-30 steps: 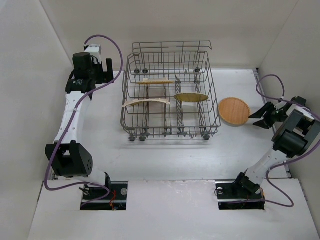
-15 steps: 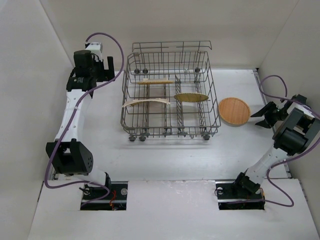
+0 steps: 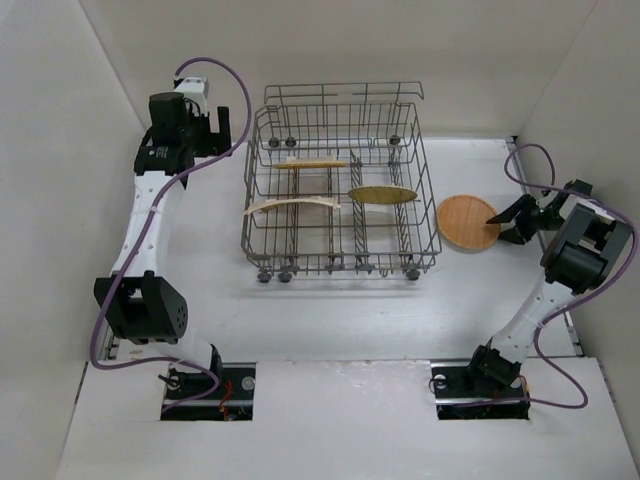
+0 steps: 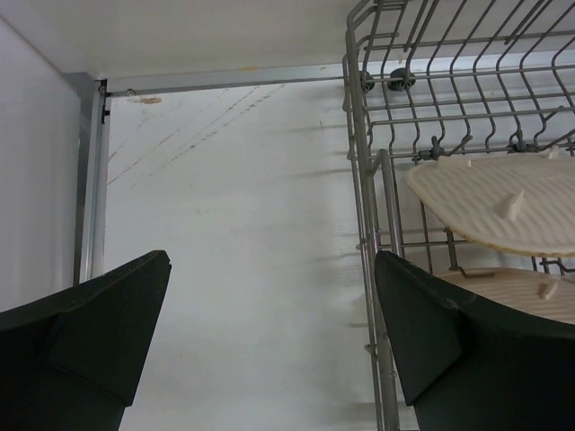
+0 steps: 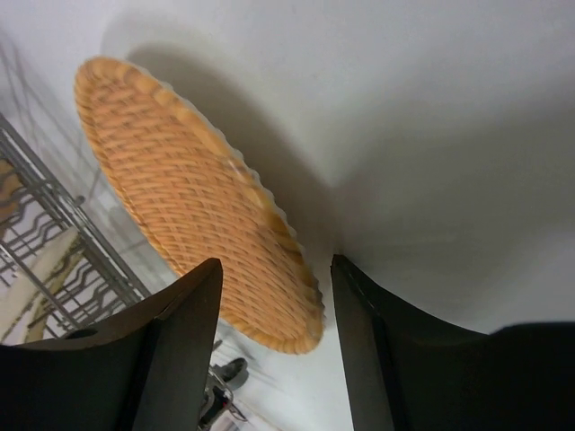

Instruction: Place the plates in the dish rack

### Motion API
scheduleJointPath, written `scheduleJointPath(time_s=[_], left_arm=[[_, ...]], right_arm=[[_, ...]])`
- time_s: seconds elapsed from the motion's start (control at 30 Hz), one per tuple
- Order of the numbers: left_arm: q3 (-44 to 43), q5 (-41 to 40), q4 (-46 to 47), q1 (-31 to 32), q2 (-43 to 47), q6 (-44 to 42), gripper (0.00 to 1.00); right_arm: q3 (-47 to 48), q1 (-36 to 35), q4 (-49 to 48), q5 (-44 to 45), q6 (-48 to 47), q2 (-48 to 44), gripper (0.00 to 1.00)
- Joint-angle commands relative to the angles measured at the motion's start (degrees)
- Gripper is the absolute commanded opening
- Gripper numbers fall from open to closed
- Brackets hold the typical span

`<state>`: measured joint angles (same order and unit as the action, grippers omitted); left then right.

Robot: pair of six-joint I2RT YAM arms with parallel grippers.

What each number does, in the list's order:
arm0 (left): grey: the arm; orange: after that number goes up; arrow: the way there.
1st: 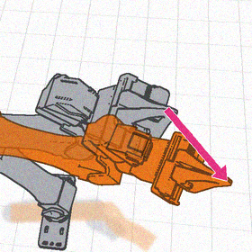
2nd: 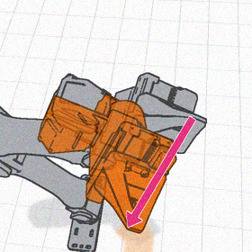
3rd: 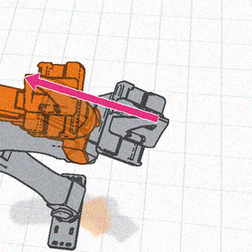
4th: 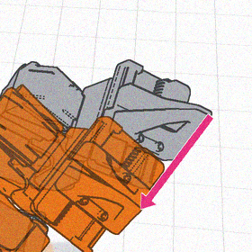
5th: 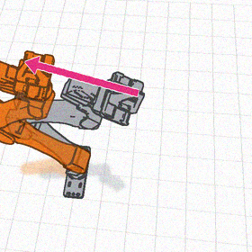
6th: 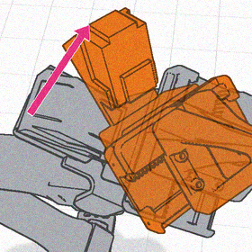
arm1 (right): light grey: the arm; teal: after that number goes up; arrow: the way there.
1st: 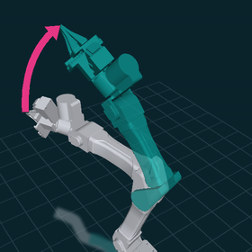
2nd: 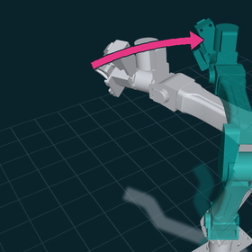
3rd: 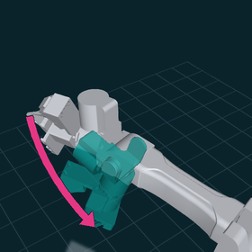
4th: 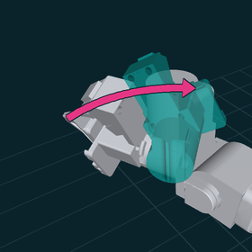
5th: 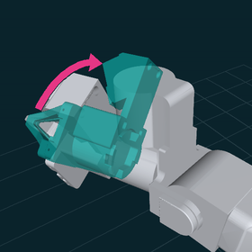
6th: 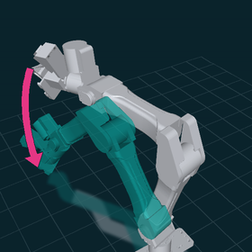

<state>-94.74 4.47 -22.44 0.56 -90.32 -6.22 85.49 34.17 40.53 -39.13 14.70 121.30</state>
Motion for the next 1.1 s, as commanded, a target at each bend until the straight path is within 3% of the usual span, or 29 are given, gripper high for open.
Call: scheduleJointPath(time_s=[0.0,0.1,0.37,0.63,1.07], left_arm=[[-2.73,0.63,-0.15,0.63,0.67,-1.43,1.0],[-3.43,0.54,-0.85,1.07,0.5,-2.22,1.0],[-7.56,0.01,-2.26,1.33,-2.22,-3.36,1.0],[-7.75,0.01,-2.09,2.03,-3.72,-3.19,1.0],[4.2,-7.1,2.75,4.67,0.06,-2.48,1.0]], right_arm=[[3.53,-0.55,-1.42,-3.66,1.56,2.27,0.57],[5.38,-0.99,-1.07,-5.51,2.26,4.39,0.51],[7.06,-0.64,0.42,-7.89,1.39,6.15,0.0],[5.91,-3.54,-0.63,-0.6,-5.02,-2.1,0.0],[3.89,-8.9,-6.6,9.59,-9.42,-25.04,0.0]])
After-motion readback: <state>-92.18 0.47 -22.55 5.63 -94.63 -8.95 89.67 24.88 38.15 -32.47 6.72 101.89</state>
